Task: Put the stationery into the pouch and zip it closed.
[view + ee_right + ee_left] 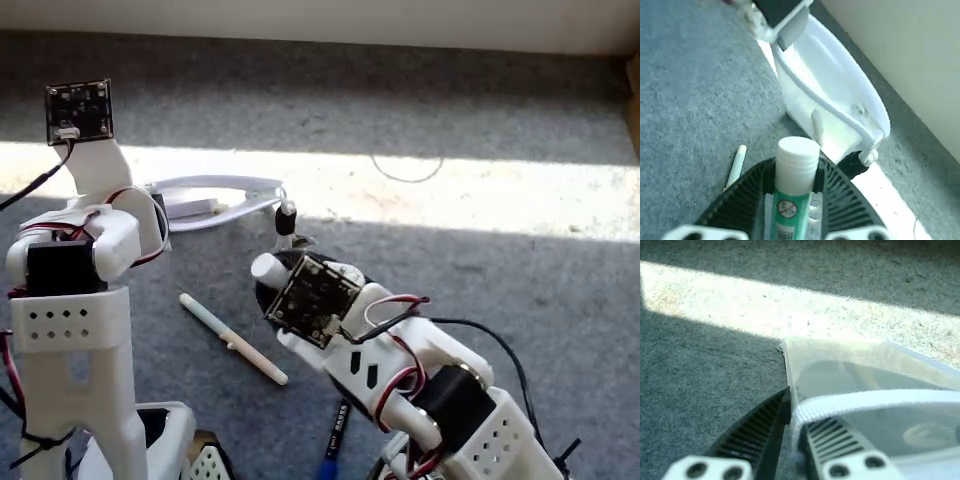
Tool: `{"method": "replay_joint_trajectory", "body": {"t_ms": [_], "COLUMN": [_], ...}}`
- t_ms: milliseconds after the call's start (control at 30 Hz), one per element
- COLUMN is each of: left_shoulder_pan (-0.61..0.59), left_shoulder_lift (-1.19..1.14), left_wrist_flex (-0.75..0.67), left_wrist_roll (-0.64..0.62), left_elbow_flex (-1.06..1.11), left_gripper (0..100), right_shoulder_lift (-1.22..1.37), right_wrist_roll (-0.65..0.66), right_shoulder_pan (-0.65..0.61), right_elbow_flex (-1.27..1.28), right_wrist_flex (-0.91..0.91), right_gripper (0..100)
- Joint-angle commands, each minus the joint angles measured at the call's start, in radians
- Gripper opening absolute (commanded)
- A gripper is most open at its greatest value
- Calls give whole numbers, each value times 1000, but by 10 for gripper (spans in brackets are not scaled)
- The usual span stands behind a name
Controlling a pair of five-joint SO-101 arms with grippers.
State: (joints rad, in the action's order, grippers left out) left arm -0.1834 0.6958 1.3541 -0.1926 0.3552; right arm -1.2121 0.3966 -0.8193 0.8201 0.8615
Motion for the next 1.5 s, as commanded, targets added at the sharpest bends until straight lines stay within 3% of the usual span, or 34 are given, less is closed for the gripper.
{"method": "replay_joint_trajectory", "body": {"t_ms": [0,233,633,1000,1267,1467], "left_shoulder_pan": [19,19,19,18,19,19], "left_shoulder_lift": [31,31,31,31,31,31], "left_wrist_flex": [-18,-18,-18,-18,-21,-23], "left_wrist_roll": [8,8,8,8,8,8], "left_elbow_flex": [-8,-8,-8,-8,-8,-8], "left_gripper": [5,5,5,5,5,5], "right_shoulder_lift": [-22,-21,30,108,111,111], "right_wrist_roll": [-37,-38,-38,-38,-44,-296], "right_shoulder_pan": [4,4,-88,-87,-7,36], "right_elbow_flex": [-12,-12,-19,211,271,268], "right_wrist_flex": [-137,-315,-369,-1040,-1190,-1228], "right_gripper": [4,4,4,4,4,4]}}
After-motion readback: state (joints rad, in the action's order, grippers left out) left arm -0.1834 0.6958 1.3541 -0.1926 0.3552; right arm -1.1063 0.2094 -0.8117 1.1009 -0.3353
